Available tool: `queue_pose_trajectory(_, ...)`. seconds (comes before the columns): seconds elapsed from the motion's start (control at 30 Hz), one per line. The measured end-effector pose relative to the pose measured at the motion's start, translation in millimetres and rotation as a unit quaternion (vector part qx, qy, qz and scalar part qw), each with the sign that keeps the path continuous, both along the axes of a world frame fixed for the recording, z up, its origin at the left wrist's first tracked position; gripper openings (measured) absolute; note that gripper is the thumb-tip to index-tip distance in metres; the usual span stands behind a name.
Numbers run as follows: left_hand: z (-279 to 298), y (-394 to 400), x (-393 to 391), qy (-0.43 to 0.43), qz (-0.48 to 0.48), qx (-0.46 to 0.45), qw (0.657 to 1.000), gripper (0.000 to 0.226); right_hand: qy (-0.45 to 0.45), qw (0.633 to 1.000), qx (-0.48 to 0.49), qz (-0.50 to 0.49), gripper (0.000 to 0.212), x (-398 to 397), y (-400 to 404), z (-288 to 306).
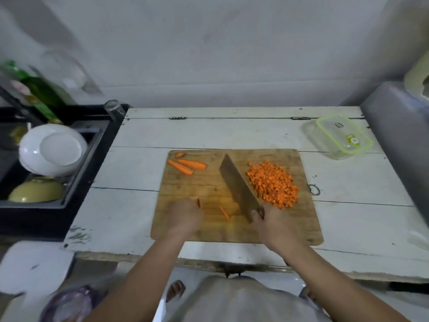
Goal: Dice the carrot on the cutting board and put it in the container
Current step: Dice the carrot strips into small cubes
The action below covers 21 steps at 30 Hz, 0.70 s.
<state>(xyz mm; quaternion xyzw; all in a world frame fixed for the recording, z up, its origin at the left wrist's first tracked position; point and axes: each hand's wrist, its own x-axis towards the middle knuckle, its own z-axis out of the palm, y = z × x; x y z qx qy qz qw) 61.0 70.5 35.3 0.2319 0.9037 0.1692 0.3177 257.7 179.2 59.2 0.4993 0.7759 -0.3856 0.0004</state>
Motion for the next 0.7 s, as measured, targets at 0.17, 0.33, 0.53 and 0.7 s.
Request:
queue_pose_trajectory(0.17,3.5,24.3,44.5,0.122,-0.043,-0.002,0.992,0.031,-0.040,0.998,0.027,-0.043,0.024,21.9,36.1,7.4)
queue_pose_trajectory(0.33,-3.2,39.4,75.1,0.213,-0.121,0.019,0.969,0.028,-0.031,0.999,0.030,-0.028,0.021,34.9,32.9,15.2)
queue_pose_trajectory(0.53,-25.0,10.2,49.0,0.228,-0.302,0.154,0.913,0.027,0.010,0.999,0.005,-0.043,0.023,50.0,22.7,25.7)
queue_pose_trajectory(0.7,-30.6,-11.5,39.3,0.207,-0.191,0.138,0.949,0.040,0.004,0.999,0.000,-0.045,0.026,54.0,18.7,25.2)
